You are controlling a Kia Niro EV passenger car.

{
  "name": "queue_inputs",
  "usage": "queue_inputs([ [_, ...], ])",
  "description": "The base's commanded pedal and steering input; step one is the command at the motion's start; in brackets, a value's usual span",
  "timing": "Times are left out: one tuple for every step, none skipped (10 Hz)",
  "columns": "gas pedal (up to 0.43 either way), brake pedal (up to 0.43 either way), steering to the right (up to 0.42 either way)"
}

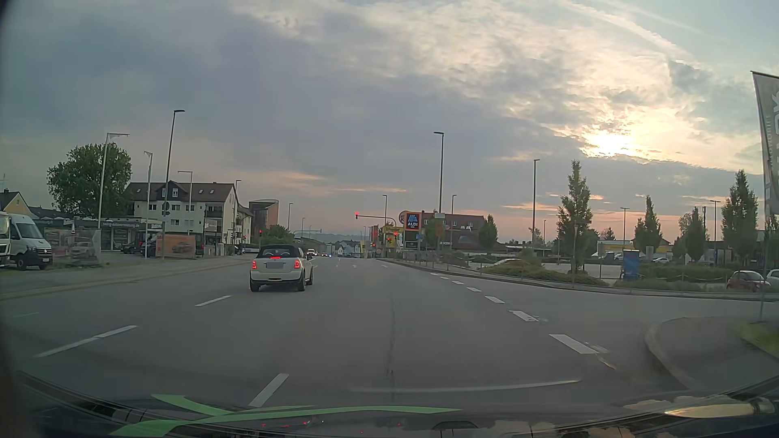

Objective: Follow the waypoints while adhering to traffic rules and regulations

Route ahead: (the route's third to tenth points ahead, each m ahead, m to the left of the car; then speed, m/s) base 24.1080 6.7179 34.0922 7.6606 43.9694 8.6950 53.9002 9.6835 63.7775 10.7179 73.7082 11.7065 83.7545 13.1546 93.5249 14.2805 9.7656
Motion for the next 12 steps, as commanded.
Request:
queue_inputs([
  [0.000,0.000,-0.013],
  [0.000,0.000,-0.013],
  [0.000,0.000,-0.012],
  [0.000,0.000,-0.012],
  [0.000,0.000,-0.012],
  [0.000,0.000,-0.011],
  [0.000,0.000,-0.012],
  [0.000,0.000,-0.011],
  [0.000,0.000,-0.011],
  [0.000,0.000,-0.011],
  [0.000,0.000,-0.013],
  [0.000,0.000,-0.014],
])
